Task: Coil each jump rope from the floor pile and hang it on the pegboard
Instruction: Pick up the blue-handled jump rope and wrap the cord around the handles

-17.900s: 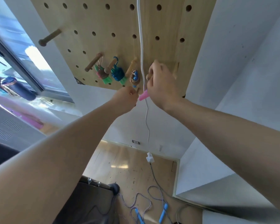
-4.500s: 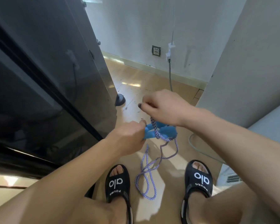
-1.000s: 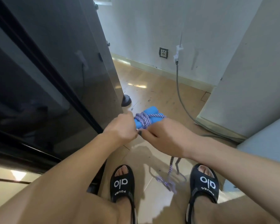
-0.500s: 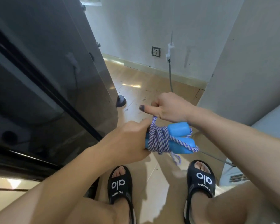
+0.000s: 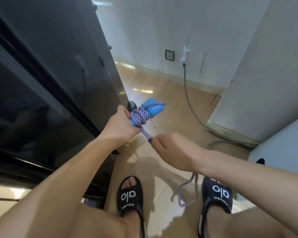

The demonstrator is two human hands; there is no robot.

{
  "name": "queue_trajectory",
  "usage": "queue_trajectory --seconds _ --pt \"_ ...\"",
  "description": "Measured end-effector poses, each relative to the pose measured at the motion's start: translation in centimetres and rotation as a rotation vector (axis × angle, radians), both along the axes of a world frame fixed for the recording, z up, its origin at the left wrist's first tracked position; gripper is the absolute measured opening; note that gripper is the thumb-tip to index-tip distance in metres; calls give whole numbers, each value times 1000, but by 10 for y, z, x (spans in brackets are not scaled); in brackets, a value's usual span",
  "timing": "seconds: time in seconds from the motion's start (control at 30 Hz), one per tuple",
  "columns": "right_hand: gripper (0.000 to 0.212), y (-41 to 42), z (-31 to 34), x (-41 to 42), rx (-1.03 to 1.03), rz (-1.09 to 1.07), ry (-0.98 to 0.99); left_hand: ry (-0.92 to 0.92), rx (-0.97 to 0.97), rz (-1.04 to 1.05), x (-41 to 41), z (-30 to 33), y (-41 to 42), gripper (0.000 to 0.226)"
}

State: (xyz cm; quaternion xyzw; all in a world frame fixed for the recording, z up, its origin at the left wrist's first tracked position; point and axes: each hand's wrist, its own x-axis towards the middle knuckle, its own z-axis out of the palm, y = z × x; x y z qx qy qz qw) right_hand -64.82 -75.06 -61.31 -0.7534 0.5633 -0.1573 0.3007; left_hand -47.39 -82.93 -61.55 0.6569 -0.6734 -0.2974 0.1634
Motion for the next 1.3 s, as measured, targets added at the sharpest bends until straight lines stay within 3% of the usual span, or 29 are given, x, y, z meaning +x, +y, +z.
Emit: queue_trajectory --seconds 0.13,0.23,0.3,0.37,0.5,0.6,0.8,0.87,0.97,1.07,1.17,1.3 --pt "49 -8 8 -2 -301 214 317 -293 133 -180 -6 -12 7 36" --pt "47 -25 21 -13 -380 207 279 -382 -121 -458 -19 -15 25 12" --pt "50 -33 29 -17 -390 196 305 -467 -245 -596 -27 -19 37 21" --pt "56 -41 31 -19 -373 199 347 -526 -188 -599 -31 -16 48 22" --pt "61 -63 25 -36 -274 66 305 -216 -230 -594 -37 -5 65 45" --pt "64 -67 18 -44 -138 54 166 -27 -119 -558 -32 14 71 55" --pt "60 -60 9 -40 119 6 -84 177 -111 -569 -28 30 76 61" --pt "46 -51 -3 -49 283 -54 -165 250 -73 -556 -29 39 76 64" --pt "36 -30 -10 -40 427 -131 -148 397 32 -388 -23 51 68 53" --pt "40 -23 -10 -15 250 -105 -168 360 21 -215 -13 39 45 43" --pt "47 -17 -4 -7 77 -10 27 184 -36 -2 3 16 16 41" --pt "53 -14 13 -1 -230 116 202 -47 -3 -28 8 2 9 35"
